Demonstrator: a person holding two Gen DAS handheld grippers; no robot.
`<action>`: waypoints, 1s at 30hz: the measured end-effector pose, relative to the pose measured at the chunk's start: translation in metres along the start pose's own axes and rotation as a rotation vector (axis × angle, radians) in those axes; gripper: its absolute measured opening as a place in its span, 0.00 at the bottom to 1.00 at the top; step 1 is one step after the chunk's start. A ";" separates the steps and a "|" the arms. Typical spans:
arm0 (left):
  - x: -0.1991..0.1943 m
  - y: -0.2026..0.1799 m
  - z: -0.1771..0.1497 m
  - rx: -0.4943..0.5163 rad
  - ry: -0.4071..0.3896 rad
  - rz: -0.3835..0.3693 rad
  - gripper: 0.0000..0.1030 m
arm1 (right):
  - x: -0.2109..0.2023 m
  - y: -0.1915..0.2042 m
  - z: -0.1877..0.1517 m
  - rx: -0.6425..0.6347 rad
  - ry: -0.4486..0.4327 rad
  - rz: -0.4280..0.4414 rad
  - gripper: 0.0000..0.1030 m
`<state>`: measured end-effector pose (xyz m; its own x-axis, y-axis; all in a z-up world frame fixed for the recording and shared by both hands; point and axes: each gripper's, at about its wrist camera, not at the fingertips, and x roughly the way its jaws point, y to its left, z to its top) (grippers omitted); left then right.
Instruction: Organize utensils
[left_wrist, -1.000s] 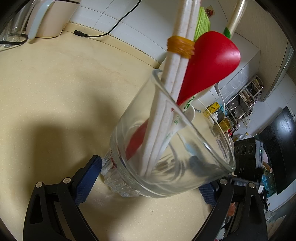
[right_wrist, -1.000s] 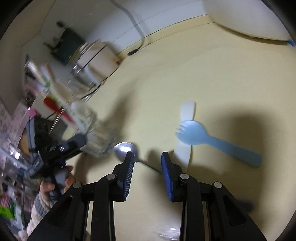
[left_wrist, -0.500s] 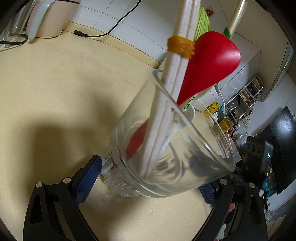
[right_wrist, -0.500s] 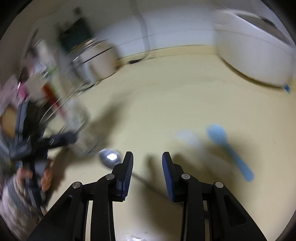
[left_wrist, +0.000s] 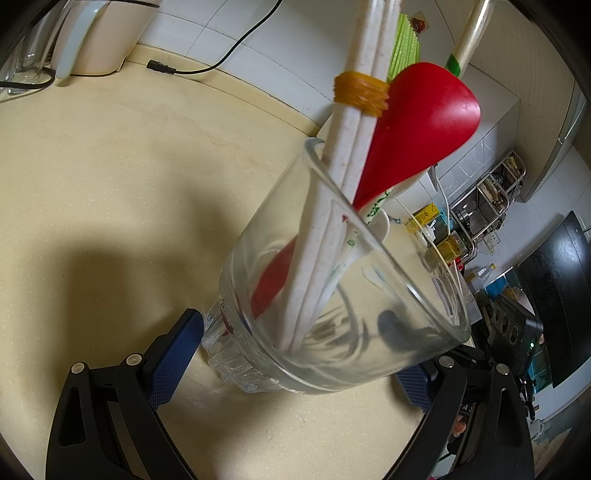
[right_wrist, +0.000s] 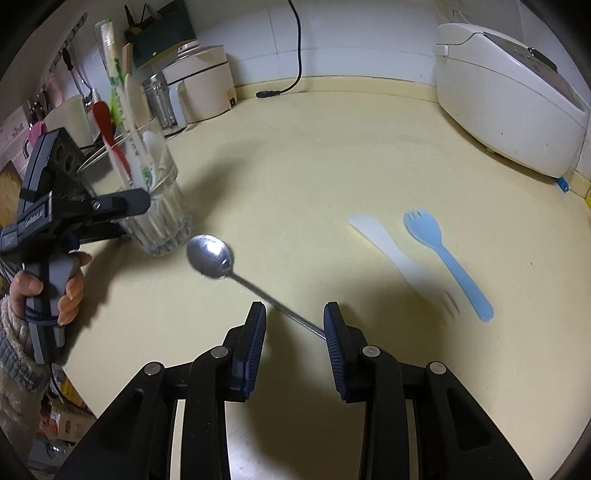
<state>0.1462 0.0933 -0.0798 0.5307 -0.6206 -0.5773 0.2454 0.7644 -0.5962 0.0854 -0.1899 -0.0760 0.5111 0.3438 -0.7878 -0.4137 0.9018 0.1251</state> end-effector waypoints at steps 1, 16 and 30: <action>0.000 0.000 0.000 0.000 0.000 0.000 0.94 | -0.002 0.002 -0.002 -0.003 0.004 0.002 0.32; 0.000 0.000 0.000 0.000 0.000 0.000 0.94 | 0.000 0.023 -0.008 0.017 0.033 0.231 0.32; 0.000 0.000 0.000 0.000 0.000 0.000 0.94 | -0.046 -0.077 -0.009 0.322 -0.214 0.042 0.32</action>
<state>0.1462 0.0934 -0.0796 0.5306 -0.6207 -0.5773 0.2454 0.7644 -0.5963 0.0871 -0.2774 -0.0547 0.6581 0.3983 -0.6389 -0.1974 0.9102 0.3642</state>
